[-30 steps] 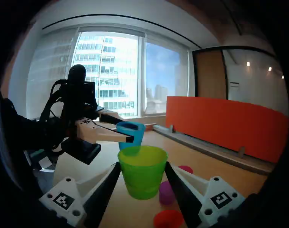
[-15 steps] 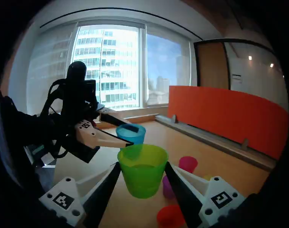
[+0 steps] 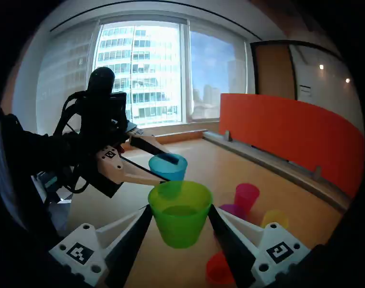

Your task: Pour water

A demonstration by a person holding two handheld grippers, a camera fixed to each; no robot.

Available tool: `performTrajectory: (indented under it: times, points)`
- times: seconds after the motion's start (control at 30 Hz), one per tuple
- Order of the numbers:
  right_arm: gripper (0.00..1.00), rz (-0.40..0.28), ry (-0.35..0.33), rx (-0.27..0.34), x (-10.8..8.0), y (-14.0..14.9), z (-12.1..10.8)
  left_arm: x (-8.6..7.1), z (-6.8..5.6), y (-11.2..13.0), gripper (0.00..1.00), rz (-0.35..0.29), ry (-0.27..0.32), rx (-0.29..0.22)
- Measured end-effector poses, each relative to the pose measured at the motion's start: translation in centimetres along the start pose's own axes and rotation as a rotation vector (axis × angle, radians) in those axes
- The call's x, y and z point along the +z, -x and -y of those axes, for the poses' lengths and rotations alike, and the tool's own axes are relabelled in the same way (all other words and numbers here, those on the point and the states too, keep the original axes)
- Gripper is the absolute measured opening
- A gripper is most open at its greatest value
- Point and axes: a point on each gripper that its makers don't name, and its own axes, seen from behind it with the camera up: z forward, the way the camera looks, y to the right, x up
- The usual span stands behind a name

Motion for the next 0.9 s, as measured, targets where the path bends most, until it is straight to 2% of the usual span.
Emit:
performTrajectory:
  times: [0.47, 0.9]
  points:
    - [0.88, 0.102, -0.02, 0.005, 1.4, 3.7, 0.3, 0.3, -1.0, 3.5, 0.89, 0.114, 0.04, 0.032]
    - [0.89, 0.17, -0.022, -0.012, 2.4, 6.2, 0.5, 0.9, -1.2, 6.3, 0.88, 0.204, 0.059, 0.058]
